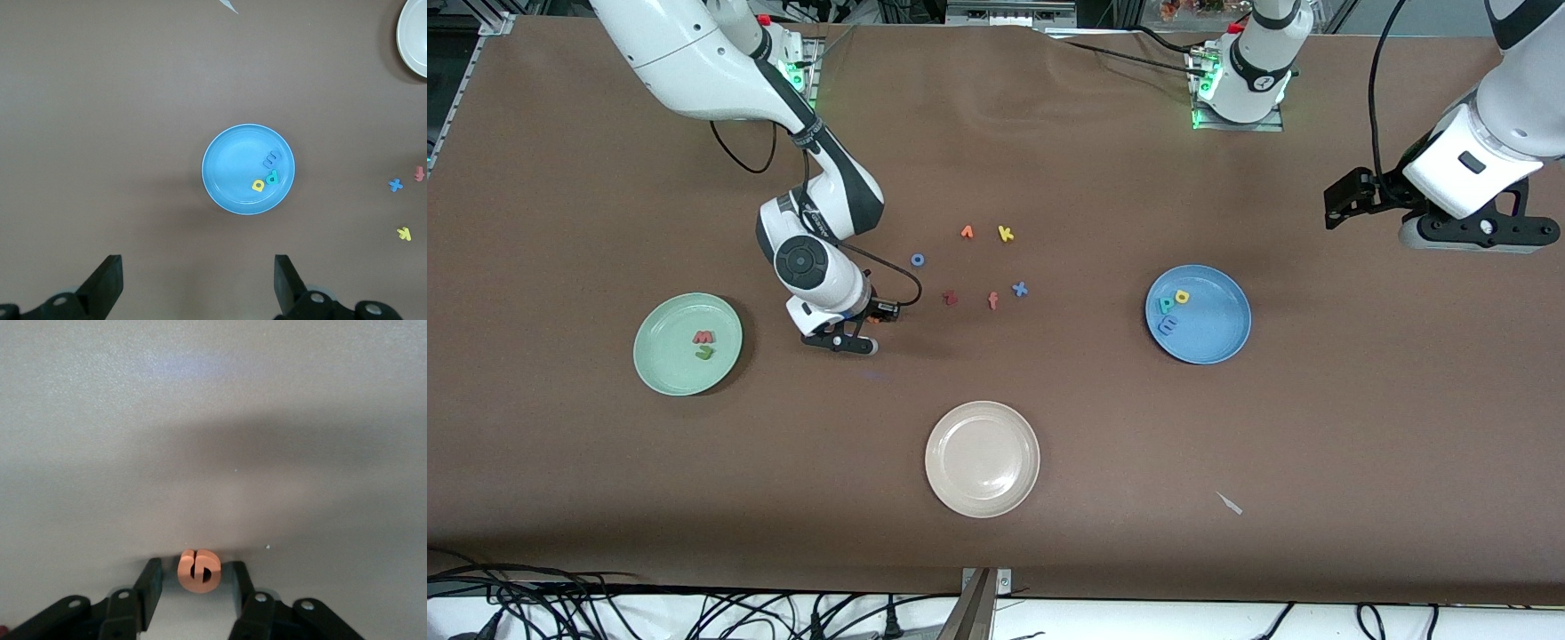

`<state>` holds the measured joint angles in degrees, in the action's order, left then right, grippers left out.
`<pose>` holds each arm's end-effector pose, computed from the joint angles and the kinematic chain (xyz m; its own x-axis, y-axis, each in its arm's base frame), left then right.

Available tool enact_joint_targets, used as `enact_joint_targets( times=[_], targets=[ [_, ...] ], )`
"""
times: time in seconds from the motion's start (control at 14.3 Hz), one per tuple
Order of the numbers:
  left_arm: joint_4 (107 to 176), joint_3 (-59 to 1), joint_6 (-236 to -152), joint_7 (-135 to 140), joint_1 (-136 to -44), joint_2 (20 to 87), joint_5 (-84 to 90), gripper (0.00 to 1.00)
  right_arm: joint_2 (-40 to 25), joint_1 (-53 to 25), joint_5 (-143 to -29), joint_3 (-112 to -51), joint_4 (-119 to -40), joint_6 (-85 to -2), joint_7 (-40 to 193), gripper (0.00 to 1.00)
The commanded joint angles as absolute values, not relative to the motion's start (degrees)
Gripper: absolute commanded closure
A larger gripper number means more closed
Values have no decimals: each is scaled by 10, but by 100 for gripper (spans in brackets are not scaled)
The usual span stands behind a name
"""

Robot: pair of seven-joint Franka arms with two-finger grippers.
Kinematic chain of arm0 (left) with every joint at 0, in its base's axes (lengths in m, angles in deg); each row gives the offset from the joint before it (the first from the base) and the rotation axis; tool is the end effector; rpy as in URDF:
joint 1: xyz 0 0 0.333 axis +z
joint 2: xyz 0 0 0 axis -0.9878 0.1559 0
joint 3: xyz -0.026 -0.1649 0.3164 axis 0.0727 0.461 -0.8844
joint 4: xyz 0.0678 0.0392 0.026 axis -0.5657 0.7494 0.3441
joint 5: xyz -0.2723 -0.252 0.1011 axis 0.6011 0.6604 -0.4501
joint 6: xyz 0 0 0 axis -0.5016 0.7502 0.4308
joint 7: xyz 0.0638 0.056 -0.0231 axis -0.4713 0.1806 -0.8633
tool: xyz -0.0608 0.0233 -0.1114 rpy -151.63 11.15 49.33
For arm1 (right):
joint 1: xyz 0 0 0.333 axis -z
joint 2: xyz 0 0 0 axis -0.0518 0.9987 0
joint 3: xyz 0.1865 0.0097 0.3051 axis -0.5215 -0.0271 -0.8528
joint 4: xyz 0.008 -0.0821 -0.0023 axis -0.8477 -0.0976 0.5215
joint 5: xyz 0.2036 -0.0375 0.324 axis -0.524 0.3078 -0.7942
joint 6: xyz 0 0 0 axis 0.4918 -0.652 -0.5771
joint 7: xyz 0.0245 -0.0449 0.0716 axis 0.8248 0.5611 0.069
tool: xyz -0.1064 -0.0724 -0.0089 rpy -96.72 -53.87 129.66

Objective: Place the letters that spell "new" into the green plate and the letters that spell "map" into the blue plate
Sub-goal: 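Lower the right gripper around orange O and close it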

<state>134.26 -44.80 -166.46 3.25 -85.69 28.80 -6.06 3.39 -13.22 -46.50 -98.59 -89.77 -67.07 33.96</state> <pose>0.5427 -0.0701 0.6137 0.9970 -0.0300 -0.0708 -0.0304 -0.9995 -0.0041 0.5654 0.2904 0.1931 0.9805 -0.1573 -0.1182 -0.1608 -0.9868 -0.0207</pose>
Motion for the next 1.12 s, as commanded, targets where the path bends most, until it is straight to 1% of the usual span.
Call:
enact_joint_targets(
  times=[0.0, 0.21, 0.77, 1.05],
  targets=[
    [1336, -447, -1655, 27, -858, 283, -57, 0, 38, -131, -462, -987, -897, -678, 350, 58],
    [1336, -447, -1655, 28, -858, 283, -57, 0, 38, -132, -462, -986, -896, -681, 349, 64],
    [1336, -448, -1655, 29, -857, 283, -57, 0, 38, -132, -462, -987, -894, -682, 349, 72],
    [1336, -448, -1654, 29, -857, 283, -57, 0, 31, -130, -463, -986, -876, -661, 355, 75]
  ],
)
